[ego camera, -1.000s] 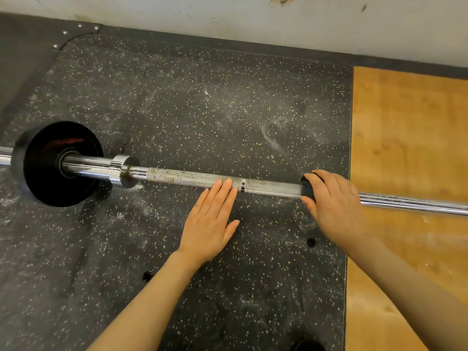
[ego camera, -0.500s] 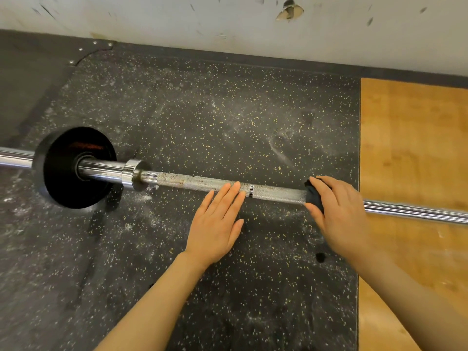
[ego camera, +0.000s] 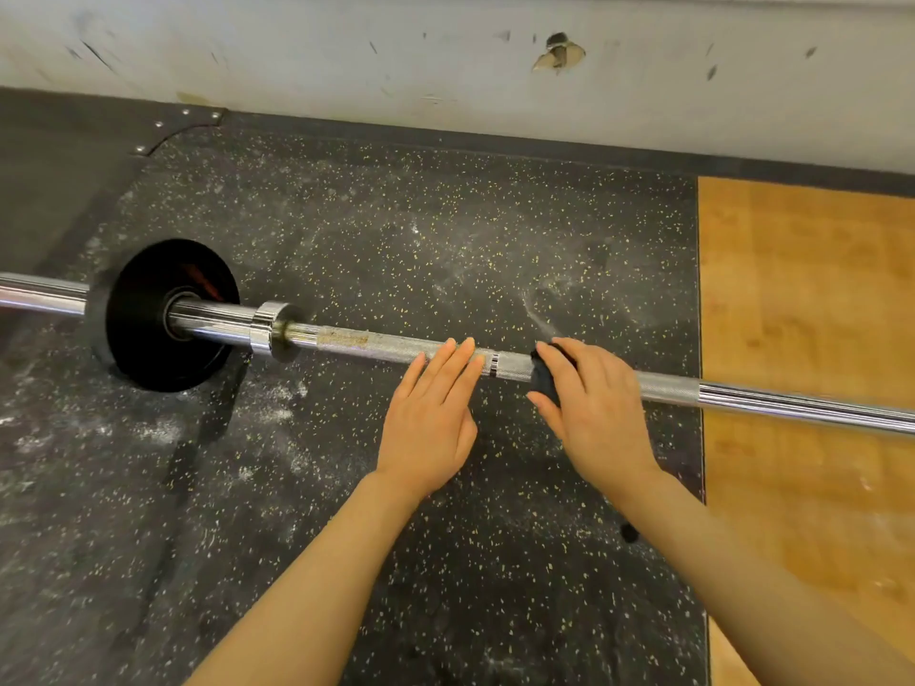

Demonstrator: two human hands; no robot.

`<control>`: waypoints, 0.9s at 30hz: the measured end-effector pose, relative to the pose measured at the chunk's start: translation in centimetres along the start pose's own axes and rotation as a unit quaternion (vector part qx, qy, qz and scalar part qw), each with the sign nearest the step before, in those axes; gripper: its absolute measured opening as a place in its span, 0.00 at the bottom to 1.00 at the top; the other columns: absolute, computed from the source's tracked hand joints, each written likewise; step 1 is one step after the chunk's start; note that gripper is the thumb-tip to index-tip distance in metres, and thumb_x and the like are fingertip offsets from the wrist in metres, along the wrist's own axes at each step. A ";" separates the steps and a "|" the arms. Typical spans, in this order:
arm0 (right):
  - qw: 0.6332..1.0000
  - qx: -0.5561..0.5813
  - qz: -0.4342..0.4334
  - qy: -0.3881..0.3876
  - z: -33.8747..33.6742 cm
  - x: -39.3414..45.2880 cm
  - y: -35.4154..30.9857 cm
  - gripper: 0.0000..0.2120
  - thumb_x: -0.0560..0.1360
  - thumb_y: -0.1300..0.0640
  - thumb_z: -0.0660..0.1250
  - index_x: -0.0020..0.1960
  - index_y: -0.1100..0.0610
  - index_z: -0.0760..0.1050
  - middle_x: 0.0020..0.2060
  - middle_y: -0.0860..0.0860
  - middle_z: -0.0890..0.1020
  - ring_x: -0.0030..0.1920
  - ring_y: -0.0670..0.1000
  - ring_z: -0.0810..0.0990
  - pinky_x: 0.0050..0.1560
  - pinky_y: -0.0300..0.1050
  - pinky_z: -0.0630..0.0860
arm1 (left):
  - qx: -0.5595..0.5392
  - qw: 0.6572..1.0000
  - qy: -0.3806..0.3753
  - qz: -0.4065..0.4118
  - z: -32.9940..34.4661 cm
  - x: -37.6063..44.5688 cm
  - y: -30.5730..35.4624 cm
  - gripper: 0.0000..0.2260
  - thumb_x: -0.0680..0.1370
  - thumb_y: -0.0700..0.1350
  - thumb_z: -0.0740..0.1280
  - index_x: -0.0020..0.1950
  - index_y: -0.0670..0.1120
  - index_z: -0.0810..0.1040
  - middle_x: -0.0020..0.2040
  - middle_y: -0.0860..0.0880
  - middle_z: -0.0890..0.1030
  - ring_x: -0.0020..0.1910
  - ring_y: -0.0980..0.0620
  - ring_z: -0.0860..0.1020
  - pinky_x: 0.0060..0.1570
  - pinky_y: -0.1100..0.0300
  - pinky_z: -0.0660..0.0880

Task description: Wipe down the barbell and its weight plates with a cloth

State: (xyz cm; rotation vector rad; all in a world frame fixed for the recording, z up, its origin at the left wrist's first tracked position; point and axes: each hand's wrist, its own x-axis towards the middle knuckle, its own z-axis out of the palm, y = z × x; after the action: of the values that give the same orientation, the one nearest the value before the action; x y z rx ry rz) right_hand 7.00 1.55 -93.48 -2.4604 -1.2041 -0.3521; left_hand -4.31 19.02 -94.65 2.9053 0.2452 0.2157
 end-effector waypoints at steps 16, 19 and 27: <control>0.997 -0.083 0.002 -0.004 1.0 0.1 4.9 0.20 0.76 0.50 0.64 0.64 0.60 0.73 0.60 0.58 0.76 0.59 0.57 0.71 0.62 0.56 0.69 | -0.054 0.999 0.003 -0.006 0.1 2.0 -0.6 0.27 0.74 0.42 0.53 0.73 0.40 0.68 0.75 0.45 0.65 0.76 0.46 0.60 0.75 0.46 0.57; 0.996 -0.090 0.020 0.003 0.6 -0.6 5.9 0.20 0.77 0.50 0.64 0.64 0.61 0.73 0.60 0.59 0.76 0.59 0.58 0.70 0.63 0.58 0.69 | -0.058 0.998 0.000 -0.010 0.0 1.9 -0.4 0.27 0.74 0.42 0.52 0.74 0.40 0.68 0.75 0.45 0.65 0.76 0.46 0.60 0.75 0.45 0.57; 0.997 -0.071 0.004 -0.017 2.8 2.3 1.1 0.21 0.77 0.53 0.67 0.66 0.61 0.73 0.62 0.60 0.76 0.63 0.61 0.74 0.70 0.60 0.66 | -0.049 0.999 -0.009 0.002 -0.2 2.1 -0.6 0.27 0.74 0.42 0.53 0.74 0.41 0.67 0.76 0.45 0.64 0.77 0.46 0.59 0.74 0.46 0.58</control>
State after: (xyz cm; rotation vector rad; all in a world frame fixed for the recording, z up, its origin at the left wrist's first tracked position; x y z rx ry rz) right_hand 9.38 3.79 -95.37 -2.6008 -1.2216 -0.4082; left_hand -2.37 20.00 -94.29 2.8091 0.2188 0.1976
